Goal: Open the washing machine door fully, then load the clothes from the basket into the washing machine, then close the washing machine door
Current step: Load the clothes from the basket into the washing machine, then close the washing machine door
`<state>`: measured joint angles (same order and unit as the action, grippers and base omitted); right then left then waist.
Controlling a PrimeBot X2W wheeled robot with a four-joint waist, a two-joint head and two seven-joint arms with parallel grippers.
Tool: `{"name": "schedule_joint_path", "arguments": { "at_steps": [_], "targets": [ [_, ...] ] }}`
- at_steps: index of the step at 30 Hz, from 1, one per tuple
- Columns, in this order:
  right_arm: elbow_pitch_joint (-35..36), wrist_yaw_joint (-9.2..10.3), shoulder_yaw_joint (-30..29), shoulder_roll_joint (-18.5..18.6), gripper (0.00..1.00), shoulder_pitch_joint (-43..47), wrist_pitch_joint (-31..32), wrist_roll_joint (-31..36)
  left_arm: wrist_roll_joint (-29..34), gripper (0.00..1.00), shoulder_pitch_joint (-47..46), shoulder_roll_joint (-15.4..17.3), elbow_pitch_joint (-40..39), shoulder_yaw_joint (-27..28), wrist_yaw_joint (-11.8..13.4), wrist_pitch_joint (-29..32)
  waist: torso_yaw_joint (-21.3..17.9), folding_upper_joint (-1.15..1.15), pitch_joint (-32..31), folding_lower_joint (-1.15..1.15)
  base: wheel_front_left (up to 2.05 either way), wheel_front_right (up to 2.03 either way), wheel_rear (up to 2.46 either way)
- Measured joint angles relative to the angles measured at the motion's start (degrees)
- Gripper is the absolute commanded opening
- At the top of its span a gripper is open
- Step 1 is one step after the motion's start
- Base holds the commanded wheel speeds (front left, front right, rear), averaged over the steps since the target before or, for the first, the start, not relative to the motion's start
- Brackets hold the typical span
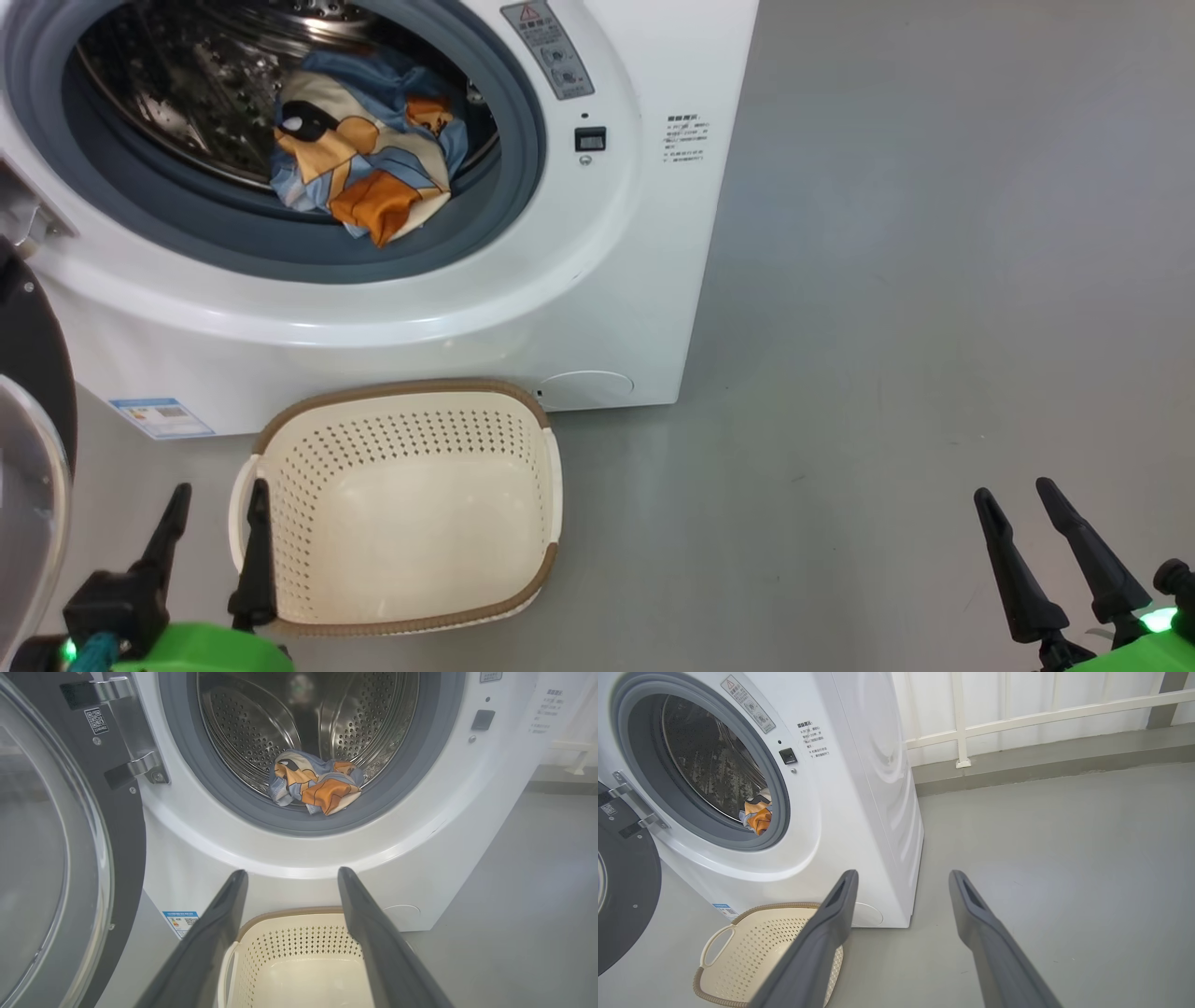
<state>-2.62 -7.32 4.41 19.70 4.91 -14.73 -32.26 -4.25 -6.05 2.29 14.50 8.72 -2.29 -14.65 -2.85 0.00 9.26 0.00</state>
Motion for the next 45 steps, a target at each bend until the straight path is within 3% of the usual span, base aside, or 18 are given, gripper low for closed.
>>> {"name": "schedule_joint_path", "arguments": {
  "at_steps": [27, 45],
  "targets": [
    [0.2, 0.00, -1.5, -0.2, 1.00, 1.2, 0.0, 0.0, -1.2, 1.00, 3.8, 0.0, -3.8, -0.4, 1.1, 0.0, 0.3, 0.00, -0.9, 0.01, -0.03, 0.03, 0.00],
    [0.5, 0.00, -1.6, -0.1, 1.00, 1.3, 0.0, 0.4, -2.2, 1.00, 4.9, 0.0, -5.1, -1.2, 1.0, 0.0, 1.5, 0.00, -0.9, 0.00, -1.07, 1.07, 0.00]
  ]
}}
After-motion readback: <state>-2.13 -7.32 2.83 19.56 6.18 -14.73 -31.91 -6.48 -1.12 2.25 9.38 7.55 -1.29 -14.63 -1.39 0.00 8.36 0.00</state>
